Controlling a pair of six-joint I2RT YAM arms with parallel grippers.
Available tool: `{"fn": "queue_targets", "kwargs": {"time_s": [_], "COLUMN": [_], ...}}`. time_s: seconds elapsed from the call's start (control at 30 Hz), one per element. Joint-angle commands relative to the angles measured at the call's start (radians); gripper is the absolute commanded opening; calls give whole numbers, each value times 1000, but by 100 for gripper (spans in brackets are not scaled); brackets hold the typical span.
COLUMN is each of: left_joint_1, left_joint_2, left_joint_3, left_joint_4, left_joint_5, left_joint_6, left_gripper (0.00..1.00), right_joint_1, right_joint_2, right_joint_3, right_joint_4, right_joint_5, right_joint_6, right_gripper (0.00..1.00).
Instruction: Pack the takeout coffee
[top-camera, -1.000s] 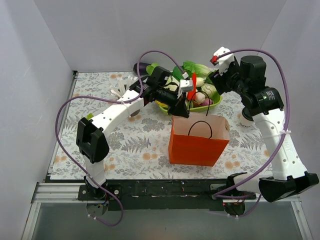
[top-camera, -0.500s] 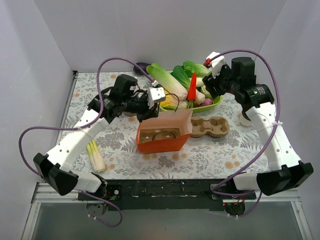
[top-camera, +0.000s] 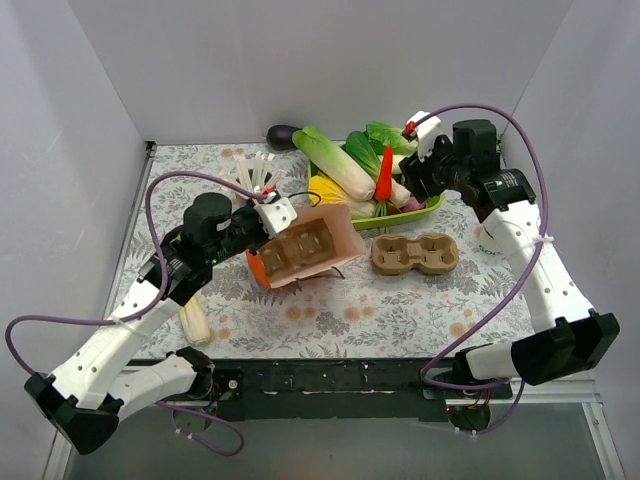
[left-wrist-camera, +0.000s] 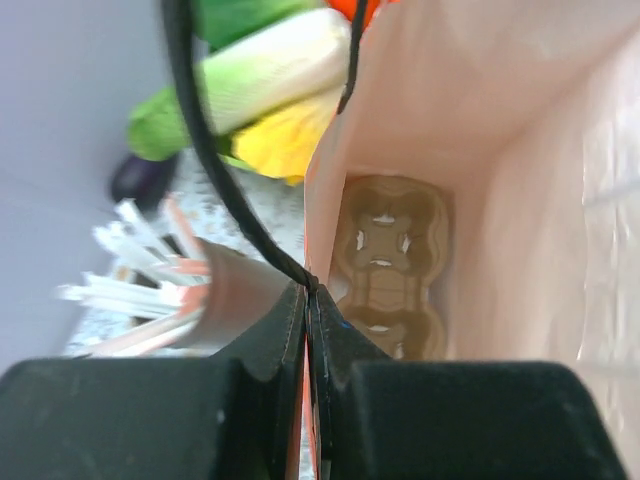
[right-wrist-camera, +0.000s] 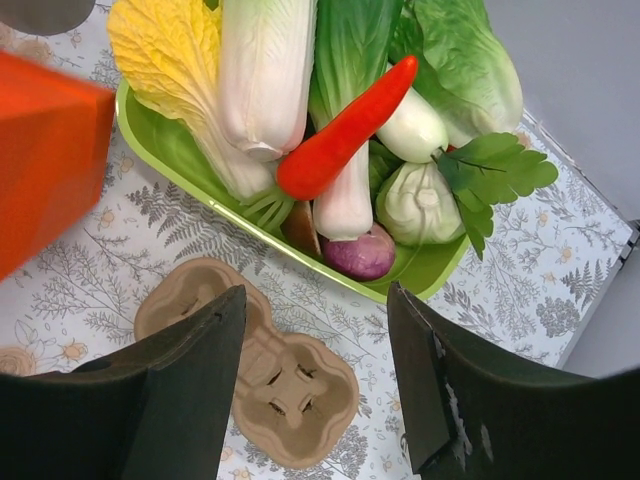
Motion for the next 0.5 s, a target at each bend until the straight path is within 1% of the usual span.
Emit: {"fn": "queue_targets", "kwargs": {"time_s": [0.0,0.03,0.13,0.2,0.3,0.37,0.47], "left_joint_1": [-2,-2,-2,-5,-9,-15,-15], "left_joint_2": [-49,-60,-92,-121,-184,-230,-262], "left_joint_3": [-36,-56,-127,-171,-263,-294,-300], "left_joint_4": [201,198,178,176,187,195,190], "left_joint_5": [-120,-92,-38,-27,-2,10,18], "left_joint_6": [98,142,150,155,201,210,206], "left_gripper": [0,0,0,0,0,0,0], "right_joint_1": [-2,-2,-2,-2,-2,-2,-2], "right_joint_2": [-9,-12,-18,-21,-29,-36,-50], "right_joint_3": [-26,-40,-57,-65,-72,-78,-91], "right_joint_4": [49,50,55,55,58,58,52], "right_joint_5": [-18,-19,-26,-21,-18,-16,-15], "right_joint_6": [40,43,42,39,36,37,34], "right_gripper": [66,66,66,66,66,66,65]}}
